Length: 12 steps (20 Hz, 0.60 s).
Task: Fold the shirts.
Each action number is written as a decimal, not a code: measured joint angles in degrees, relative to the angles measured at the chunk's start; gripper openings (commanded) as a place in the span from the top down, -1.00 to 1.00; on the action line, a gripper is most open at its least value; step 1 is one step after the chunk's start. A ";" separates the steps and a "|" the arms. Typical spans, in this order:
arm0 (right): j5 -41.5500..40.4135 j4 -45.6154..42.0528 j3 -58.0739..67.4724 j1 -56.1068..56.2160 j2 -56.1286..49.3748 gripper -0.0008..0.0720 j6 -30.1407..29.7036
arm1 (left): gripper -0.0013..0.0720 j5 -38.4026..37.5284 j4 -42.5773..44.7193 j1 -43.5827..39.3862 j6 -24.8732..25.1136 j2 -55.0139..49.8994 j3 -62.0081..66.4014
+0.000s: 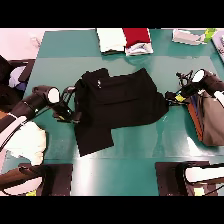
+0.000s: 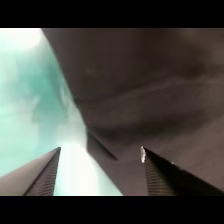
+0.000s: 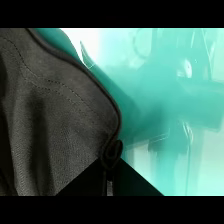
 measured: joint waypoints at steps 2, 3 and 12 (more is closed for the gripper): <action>0.00 -0.13 0.00 0.13 0.00 0.93 -0.02 | 0.11 2.32 -2.27 0.00 -0.02 -0.04 -2.40; 0.00 -0.15 0.00 0.15 0.00 0.93 -0.04 | 0.45 3.04 -2.91 0.00 0.00 -0.02 -3.13; 0.76 -0.31 8.22 0.26 7.93 0.93 -0.72 | 0.90 5.77 0.87 -0.02 0.59 5.44 2.73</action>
